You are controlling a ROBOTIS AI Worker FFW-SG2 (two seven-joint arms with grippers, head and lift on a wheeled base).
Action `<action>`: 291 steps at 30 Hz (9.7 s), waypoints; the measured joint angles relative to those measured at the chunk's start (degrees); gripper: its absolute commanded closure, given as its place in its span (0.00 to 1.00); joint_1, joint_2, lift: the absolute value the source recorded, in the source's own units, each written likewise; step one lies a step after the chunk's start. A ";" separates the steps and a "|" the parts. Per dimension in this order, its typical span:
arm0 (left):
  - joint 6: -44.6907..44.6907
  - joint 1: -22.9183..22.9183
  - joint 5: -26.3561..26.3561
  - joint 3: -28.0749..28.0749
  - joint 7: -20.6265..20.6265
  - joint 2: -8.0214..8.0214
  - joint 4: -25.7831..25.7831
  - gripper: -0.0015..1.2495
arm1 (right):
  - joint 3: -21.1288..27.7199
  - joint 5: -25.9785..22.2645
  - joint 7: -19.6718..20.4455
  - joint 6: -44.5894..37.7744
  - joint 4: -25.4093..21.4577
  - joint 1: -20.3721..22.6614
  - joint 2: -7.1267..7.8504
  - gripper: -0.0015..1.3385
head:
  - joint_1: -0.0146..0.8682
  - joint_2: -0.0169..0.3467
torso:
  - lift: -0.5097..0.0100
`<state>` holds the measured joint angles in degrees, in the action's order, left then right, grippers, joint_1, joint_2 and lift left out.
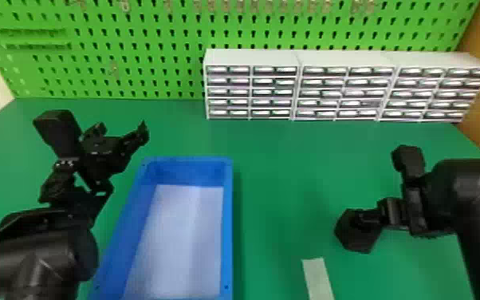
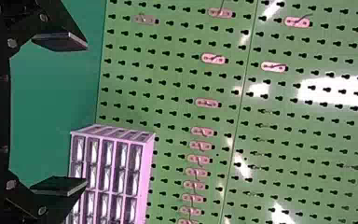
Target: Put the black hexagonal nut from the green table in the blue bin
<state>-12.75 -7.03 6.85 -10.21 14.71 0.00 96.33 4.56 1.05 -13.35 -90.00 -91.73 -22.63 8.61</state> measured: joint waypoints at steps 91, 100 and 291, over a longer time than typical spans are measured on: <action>0.69 0.35 0.39 -0.06 -0.21 0.00 0.00 0.20 | 1.89 -5.78 0.00 6.44 -1.89 2.14 1.04 0.76 | 0.79 0.19 | 0.79; 0.66 0.36 0.38 -0.08 -0.23 0.00 0.00 0.20 | 2.89 -6.73 -0.01 11.89 -3.88 3.19 0.41 0.76 | 0.79 0.19 | 0.79; 0.64 0.43 0.00 -0.16 -1.01 0.00 -0.62 0.20 | -35.18 -26.95 -14.34 54.70 14.48 -6.26 -3.87 0.79 | 0.79 0.19 | 0.79</action>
<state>-12.11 -6.60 6.85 -10.37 13.71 0.00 95.71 -30.62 -25.89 -27.69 -35.30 -77.25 -28.89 4.75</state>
